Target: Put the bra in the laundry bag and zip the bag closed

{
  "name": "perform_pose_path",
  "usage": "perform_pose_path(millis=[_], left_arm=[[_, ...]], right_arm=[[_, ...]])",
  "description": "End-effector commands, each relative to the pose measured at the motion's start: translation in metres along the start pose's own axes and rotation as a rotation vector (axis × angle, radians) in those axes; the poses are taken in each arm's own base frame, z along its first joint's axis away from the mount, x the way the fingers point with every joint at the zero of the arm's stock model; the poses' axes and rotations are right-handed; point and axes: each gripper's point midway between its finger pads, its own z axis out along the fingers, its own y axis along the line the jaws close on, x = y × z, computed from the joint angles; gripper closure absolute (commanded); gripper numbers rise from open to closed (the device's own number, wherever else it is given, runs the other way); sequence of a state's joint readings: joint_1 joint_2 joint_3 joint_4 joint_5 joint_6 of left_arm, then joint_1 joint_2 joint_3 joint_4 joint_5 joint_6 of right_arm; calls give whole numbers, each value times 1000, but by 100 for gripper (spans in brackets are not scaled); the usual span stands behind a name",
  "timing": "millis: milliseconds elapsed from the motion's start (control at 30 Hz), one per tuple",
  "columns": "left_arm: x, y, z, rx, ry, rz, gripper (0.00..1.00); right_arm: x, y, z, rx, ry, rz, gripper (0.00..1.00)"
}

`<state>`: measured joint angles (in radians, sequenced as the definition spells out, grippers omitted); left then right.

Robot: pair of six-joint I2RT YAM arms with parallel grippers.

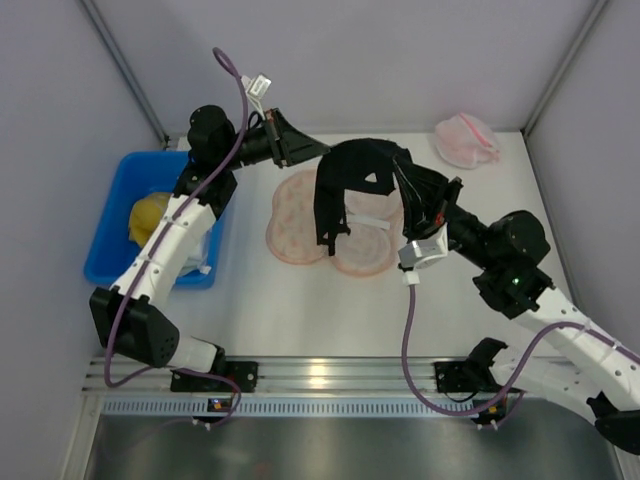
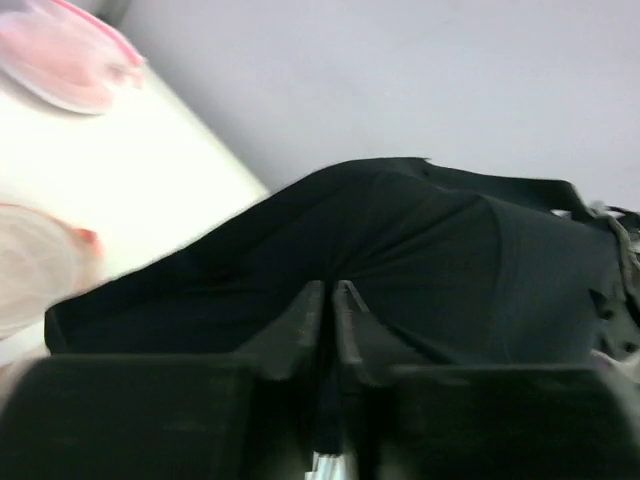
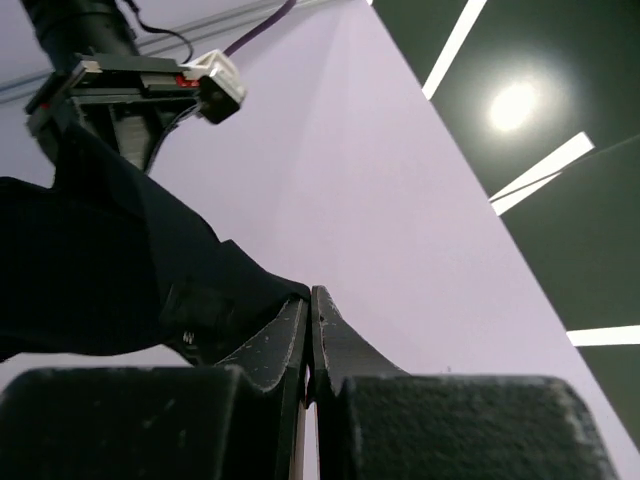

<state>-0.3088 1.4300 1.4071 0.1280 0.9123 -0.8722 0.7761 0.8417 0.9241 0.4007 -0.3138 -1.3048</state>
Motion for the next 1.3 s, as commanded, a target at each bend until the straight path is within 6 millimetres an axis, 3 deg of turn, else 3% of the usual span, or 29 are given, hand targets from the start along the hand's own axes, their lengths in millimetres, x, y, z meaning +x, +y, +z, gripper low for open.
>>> perform_pose_path(millis=[0,33,100,200,400,567,733,767,867,1067,1167,1267], left_arm=[[-16,39,-1,-195,-60,147,79],[-18,51,0,-237,-74,152,73],[-17,69,0,-292,-79,180,71],[-11,98,0,-378,-75,211,56],[9,148,-1,-534,-18,346,54],[41,198,2,-632,117,402,56],[73,238,8,-660,231,424,55],[82,250,9,-672,254,411,55],[95,268,11,-687,292,389,54],[125,296,5,-732,371,318,55],[145,300,-2,-742,407,262,57],[171,299,-14,-740,451,205,58]], right_arm=[[-11,-19,-9,-10,11,60,100],[-10,-17,-11,-23,27,72,100],[-13,-25,-14,-15,38,89,100],[-12,-30,-15,-10,73,122,100],[-19,-52,-13,27,112,182,100],[-24,-58,-17,32,136,222,100],[-28,-44,-29,-2,162,272,100],[-27,-29,-31,-42,177,287,100],[-29,-11,-37,-81,186,337,100],[-34,32,-39,-181,190,417,100],[-35,50,-35,-209,201,447,100],[-22,58,-30,-194,281,462,100]])
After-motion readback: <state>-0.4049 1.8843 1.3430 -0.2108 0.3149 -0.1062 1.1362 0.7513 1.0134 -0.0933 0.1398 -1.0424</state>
